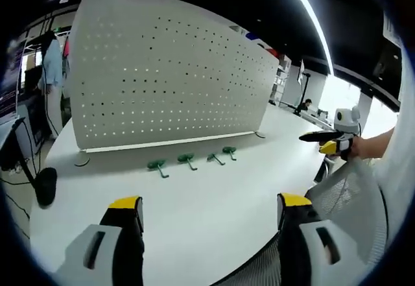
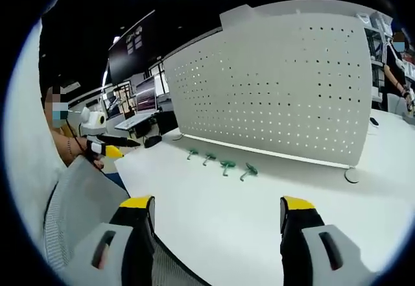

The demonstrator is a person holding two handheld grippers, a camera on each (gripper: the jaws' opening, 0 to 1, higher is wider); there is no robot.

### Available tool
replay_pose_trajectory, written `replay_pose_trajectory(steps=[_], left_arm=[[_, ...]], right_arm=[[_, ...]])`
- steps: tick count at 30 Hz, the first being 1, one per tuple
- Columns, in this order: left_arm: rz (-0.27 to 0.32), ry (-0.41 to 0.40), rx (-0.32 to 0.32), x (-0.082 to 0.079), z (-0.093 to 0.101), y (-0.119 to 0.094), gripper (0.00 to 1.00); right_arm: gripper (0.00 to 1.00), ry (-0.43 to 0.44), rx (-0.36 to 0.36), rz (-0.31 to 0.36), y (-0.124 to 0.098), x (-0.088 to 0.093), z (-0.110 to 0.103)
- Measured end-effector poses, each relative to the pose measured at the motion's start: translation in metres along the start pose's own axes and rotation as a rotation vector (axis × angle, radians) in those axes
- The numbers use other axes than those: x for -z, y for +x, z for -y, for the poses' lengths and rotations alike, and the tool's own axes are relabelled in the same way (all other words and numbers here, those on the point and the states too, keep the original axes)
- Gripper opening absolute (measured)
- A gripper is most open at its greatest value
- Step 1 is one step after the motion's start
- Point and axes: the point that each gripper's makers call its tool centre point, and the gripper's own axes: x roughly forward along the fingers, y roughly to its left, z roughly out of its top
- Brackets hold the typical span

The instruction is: Insert the hook assembly into the mounting plate slot until the hook locks in place.

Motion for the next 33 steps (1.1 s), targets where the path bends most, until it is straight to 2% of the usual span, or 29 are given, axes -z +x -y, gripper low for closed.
replay_pose_trajectory(steps=[25, 29, 32, 33], left_arm=[[-0.046, 0.022, 0.031, -0.003, -0.004, 0.009, 0.88], [-0.069, 0.041, 0.043, -0.004, -0.007, 0.013, 0.88], [-0.115, 0.056, 0.066, -0.002, -0.008, 0.016, 0.88], [-0.148, 0.074, 0.072, 0.0, -0.009, 0.017, 0.88]], right_arm=[[0.76, -0.001, -0.012, -0.043, 0.009, 0.005, 0.004], [0.76, -0.006, -0.019, -0.05, 0.011, 0.004, 0.002], [0.76, -0.01, -0.025, -0.057, 0.013, 0.004, 0.002], [0.76, -0.01, -0.027, -0.057, 0.013, 0.004, 0.001]])
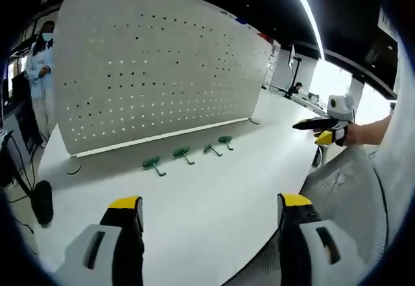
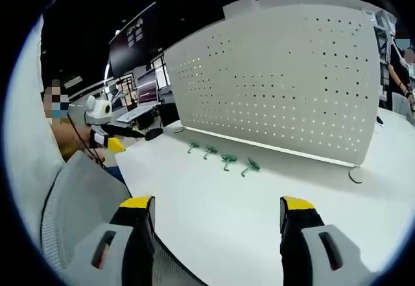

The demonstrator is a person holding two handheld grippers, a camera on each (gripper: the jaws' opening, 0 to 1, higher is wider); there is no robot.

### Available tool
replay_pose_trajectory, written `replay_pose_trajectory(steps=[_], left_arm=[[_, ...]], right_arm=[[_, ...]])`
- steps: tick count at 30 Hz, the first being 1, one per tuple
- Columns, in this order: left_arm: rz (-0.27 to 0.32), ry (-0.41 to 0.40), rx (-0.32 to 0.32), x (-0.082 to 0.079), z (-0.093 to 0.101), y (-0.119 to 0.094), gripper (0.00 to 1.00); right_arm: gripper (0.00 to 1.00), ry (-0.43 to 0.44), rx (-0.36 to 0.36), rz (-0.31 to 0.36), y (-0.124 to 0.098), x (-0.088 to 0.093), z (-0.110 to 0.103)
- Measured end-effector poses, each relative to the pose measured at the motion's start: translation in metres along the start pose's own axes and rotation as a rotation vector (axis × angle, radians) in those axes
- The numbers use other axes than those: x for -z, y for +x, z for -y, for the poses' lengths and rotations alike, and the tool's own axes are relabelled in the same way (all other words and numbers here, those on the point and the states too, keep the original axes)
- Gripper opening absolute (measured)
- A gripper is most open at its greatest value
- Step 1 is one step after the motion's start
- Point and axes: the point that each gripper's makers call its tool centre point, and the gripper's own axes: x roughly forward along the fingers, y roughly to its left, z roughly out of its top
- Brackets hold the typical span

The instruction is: Insert the hook assembly into the mounting plate slot until the hook locks in place.

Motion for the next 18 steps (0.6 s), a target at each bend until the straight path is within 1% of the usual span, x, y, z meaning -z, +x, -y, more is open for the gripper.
replay_pose_trajectory(steps=[2, 4, 8, 10, 11, 16, 18], left_arm=[[-0.033, 0.055, 0.009, -0.001, -0.003, 0.003, 0.88], [-0.055, 0.09, 0.018, -0.003, -0.005, 0.007, 0.88], [-0.086, 0.102, 0.037, -0.004, -0.009, 0.013, 0.87], [-0.116, 0.117, 0.044, -0.002, -0.012, 0.016, 0.86], [-0.122, 0.124, 0.048, -0.003, -0.013, 0.018, 0.86], [-0.176, 0.197, 0.072, -0.005, -0.021, 0.026, 0.86], [-0.207, 0.224, 0.087, -0.004, -0.024, 0.028, 0.86]], right_arm=[[0.76, 0.001, -0.008, -0.006, 0.001, 0.0, -0.002], [0.75, -0.004, -0.012, -0.012, 0.002, 0.001, -0.002], [0.74, -0.004, -0.022, -0.021, 0.003, 0.002, -0.003], [0.74, -0.002, -0.023, -0.021, 0.003, 0.002, -0.004], [0.74, 0.0, -0.024, -0.02, 0.003, 0.002, -0.004], [0.74, 0.0, -0.029, -0.027, 0.004, 0.003, -0.006], [0.74, 0.003, -0.032, -0.029, 0.004, 0.004, -0.007]])
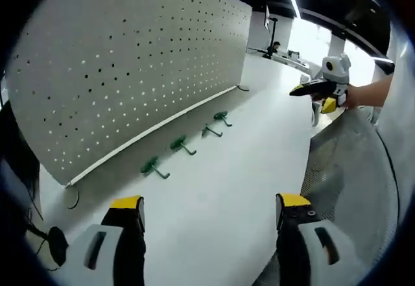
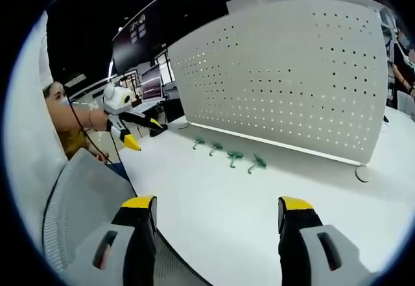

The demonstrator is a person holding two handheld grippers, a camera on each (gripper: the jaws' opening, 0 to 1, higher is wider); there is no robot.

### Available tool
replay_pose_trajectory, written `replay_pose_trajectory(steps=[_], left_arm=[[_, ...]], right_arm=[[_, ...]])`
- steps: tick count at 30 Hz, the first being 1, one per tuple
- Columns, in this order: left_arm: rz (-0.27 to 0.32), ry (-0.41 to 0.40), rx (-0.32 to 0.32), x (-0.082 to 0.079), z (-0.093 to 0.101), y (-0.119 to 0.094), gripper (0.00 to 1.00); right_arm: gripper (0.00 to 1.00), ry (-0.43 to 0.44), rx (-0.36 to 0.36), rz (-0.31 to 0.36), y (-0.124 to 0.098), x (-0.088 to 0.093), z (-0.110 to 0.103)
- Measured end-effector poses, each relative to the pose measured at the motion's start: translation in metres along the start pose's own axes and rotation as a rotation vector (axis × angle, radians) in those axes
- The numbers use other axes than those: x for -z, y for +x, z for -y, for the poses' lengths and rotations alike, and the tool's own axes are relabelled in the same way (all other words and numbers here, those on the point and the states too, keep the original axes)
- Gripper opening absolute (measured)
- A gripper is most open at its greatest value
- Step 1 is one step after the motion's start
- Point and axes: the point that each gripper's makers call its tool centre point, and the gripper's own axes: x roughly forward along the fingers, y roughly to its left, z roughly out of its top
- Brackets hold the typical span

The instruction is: Insert the hook assembly into the mounting plate slot until the hook locks in place.

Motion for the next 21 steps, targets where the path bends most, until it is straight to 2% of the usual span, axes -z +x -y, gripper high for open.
replay_pose_trajectory(steps=[7, 9, 14, 21], left_arm=[[-0.071, 0.059, 0.018, -0.002, -0.018, 0.01, 0.84], [-0.117, 0.084, 0.023, 0.003, -0.023, 0.014, 0.84], [-0.186, 0.124, 0.049, 0.01, -0.031, 0.022, 0.84], [-0.238, 0.177, 0.08, 0.01, -0.039, 0.031, 0.84]], right_arm=[[0.74, 0.011, -0.009, -0.007, 0.002, 0.003, -0.001], [0.74, 0.013, -0.012, -0.012, 0.003, 0.004, -0.001], [0.74, 0.002, -0.015, -0.027, 0.003, 0.006, -0.002], [0.74, 0.003, -0.014, -0.033, 0.004, 0.007, -0.002]])
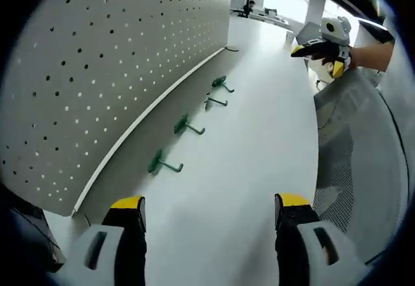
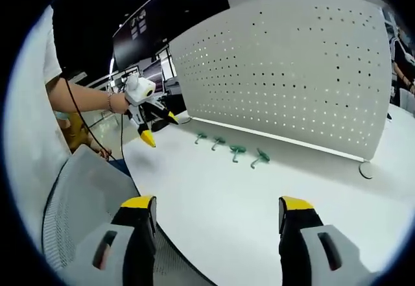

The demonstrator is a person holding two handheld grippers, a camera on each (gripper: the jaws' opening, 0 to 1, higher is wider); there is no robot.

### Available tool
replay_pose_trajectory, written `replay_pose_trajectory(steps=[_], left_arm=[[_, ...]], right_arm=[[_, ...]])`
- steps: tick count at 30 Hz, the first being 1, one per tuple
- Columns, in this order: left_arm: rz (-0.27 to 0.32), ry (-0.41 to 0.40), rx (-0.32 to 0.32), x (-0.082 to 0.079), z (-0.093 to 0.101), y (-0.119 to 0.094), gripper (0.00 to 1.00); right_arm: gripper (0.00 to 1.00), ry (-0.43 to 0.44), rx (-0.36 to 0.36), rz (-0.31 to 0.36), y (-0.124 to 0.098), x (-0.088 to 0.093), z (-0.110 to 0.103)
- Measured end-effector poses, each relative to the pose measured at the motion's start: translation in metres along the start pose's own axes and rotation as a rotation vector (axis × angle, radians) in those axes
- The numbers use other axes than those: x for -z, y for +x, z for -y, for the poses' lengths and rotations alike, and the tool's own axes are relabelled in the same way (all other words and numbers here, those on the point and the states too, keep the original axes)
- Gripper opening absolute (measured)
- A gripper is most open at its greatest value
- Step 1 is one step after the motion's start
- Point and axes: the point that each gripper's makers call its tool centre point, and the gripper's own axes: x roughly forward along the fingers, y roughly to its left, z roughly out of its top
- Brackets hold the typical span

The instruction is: Insert the hook assembly into the mounting plate slot until the hook locks in place.

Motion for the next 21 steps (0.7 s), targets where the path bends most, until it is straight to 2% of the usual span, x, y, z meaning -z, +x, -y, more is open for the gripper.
replay_pose_trajectory(steps=[13, 19, 21], left_arm=[[-0.094, 0.166, 0.03, -0.005, -0.021, 0.016, 0.83], [-0.13, 0.213, 0.036, -0.006, -0.031, 0.027, 0.81], [-0.146, 0.25, 0.057, -0.006, -0.03, 0.031, 0.81]], right_arm=[[0.74, 0.001, 0.006, -0.002, 0.0, 0.0, 0.0], [0.74, 0.004, 0.008, -0.004, 0.0, 0.001, 0.001], [0.74, 0.004, 0.01, -0.006, -0.001, 0.002, 0.002]])
